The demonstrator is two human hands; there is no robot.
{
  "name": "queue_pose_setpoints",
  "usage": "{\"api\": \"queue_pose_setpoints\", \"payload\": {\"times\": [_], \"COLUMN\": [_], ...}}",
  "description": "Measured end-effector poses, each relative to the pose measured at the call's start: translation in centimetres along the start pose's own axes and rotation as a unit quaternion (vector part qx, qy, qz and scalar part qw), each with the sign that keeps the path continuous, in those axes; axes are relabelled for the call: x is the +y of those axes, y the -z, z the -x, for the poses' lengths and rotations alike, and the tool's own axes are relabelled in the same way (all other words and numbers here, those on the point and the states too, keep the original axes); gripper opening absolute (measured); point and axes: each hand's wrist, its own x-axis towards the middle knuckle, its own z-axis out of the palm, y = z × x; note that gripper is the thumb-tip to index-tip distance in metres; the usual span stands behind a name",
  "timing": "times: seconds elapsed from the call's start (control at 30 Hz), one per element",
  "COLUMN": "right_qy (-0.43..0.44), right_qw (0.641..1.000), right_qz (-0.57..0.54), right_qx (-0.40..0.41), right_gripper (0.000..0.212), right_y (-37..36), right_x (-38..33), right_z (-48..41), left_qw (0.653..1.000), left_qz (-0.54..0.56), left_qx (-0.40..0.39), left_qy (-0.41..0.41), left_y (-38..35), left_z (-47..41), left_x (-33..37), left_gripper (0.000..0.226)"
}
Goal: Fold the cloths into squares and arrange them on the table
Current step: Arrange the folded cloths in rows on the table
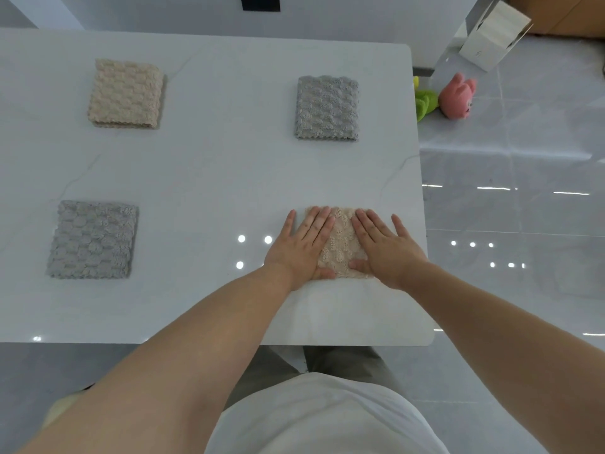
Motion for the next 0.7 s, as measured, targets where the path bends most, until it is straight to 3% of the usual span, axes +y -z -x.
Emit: {"api": "queue_pose_setpoints", "payload": {"times": [0.27,0.5,0.7], "right_qy": [0.021,0.011,0.031], "right_qw": [1.0,0.999,0.998], "right_qz": [0.022,0.014,0.055], "right_qx": [-0.007,-0.029,-0.021], "right_gripper": [0.089,0.093,0.101], "right_y": [2.2,2.0,2.7], "right_x": [0.3,-0.1,0.5], "right_z": [0.5,0.1,0.5], "left_qw": [0.998,0.999,0.998], "left_qz": [-0.028,-0.035,-0.067], "left_qx": [0.046,-0.006,0.006], "left_qy": [-0.04,-0.012,-0.015], "left_y": [2.5,1.2,1.6], "left_z": [-0.9,-1.6,-1.1], "left_x": [-0.2,0.3,-0.7], "left_gripper": [0.101,0.107,0.114]}}
